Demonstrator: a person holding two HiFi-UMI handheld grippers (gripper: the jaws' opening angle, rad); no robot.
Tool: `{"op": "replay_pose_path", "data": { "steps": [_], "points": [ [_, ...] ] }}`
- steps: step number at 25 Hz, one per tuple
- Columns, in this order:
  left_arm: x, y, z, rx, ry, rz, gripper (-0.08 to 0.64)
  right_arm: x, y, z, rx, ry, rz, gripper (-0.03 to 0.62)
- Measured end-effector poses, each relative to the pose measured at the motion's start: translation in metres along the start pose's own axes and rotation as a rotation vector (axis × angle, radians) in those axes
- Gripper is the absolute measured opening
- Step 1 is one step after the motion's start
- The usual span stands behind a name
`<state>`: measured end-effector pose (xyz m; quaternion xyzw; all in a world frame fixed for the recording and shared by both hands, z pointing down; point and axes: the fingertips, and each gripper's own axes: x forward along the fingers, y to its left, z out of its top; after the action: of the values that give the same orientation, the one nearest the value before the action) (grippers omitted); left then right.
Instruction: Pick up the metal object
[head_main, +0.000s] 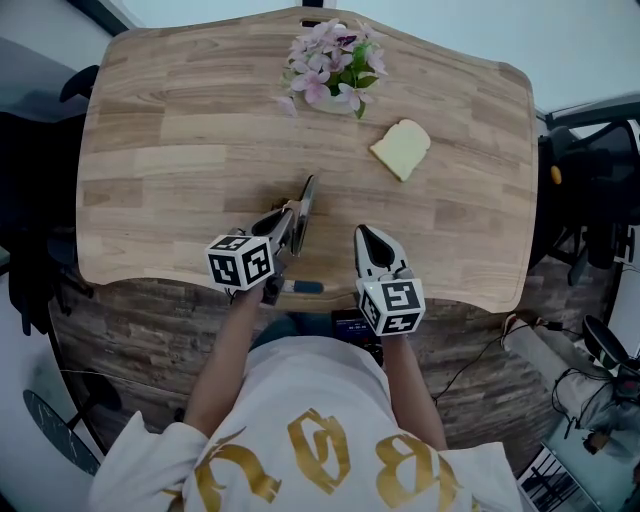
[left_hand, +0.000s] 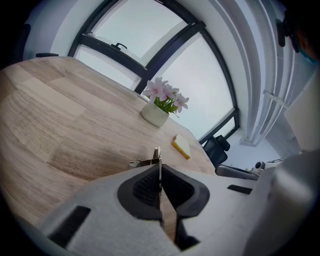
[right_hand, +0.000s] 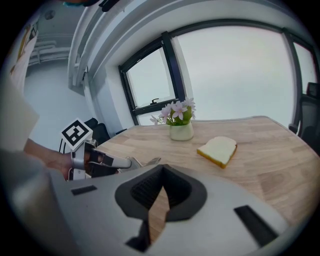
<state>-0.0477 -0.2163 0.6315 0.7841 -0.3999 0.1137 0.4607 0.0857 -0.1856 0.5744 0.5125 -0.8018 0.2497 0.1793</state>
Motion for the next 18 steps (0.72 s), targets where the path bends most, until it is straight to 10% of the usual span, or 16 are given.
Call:
{"op": "replay_pose_path", "data": {
  "steps": [18],
  "points": [
    [-0.048,-0.047,0.031,0.122,-0.126,-0.069,0.02,-0.046,0.016,0.024,-0.045,-0.121,-0.048,0.011]
  ]
}}
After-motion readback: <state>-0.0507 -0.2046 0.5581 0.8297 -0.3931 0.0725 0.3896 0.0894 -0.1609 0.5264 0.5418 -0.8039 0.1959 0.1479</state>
